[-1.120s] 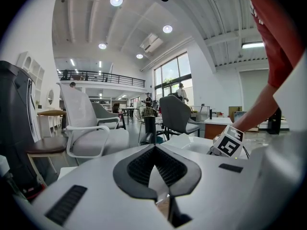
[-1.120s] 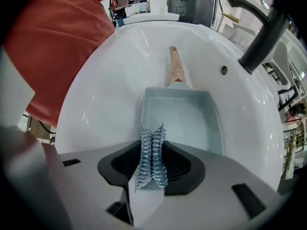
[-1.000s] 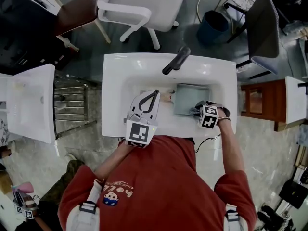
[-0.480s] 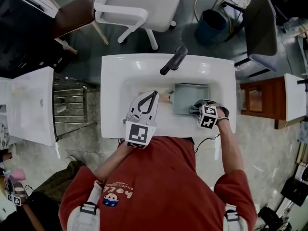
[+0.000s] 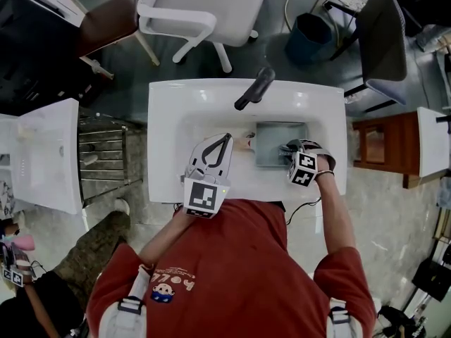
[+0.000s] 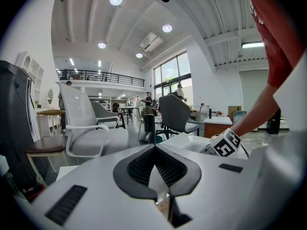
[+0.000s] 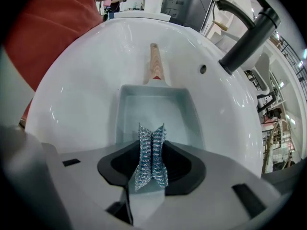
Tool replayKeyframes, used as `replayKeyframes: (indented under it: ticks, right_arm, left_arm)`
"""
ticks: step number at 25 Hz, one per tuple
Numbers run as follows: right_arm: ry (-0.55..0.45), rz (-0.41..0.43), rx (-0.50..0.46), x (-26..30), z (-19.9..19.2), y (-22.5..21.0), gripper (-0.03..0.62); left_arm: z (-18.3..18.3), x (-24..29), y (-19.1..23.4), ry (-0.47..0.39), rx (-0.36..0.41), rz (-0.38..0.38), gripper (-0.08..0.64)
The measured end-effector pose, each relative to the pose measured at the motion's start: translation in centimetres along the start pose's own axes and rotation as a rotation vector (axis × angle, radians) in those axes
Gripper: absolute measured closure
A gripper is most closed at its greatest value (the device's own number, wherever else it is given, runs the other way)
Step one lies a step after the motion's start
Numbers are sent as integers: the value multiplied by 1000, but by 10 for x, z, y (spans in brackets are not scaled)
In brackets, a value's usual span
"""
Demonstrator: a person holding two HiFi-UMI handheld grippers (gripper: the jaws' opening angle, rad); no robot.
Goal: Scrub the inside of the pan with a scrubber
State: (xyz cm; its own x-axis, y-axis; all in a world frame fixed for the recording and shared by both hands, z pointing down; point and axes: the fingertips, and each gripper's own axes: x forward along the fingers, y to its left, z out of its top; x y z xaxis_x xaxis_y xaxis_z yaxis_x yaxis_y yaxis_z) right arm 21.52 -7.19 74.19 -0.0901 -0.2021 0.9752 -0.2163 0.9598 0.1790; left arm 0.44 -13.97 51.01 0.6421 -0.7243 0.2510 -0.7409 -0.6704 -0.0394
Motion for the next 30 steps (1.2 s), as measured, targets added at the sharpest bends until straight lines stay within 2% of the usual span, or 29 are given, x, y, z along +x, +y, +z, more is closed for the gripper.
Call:
replayKeyframes:
  ticks: [9, 19, 23, 27, 30]
  right_arm:
    - [29, -121, -18, 8, 0, -26, 437]
    - [30, -299, -90, 17, 2, -59, 437]
    - [20, -320, -124, 19, 1, -62, 437]
    - [22, -331, -127, 20, 1, -61, 437]
    - [28, -339, -125, 20, 1, -62, 437]
  left_arm:
    - [0, 0, 2, 5, -1, 8, 546]
    - [-1, 0, 2, -7, -24, 1, 546]
    - [-2, 0, 5, 20, 23, 13, 546]
    - [-5, 1, 4, 28, 2, 8, 546]
    - [-5, 2, 4, 24, 34, 6, 546]
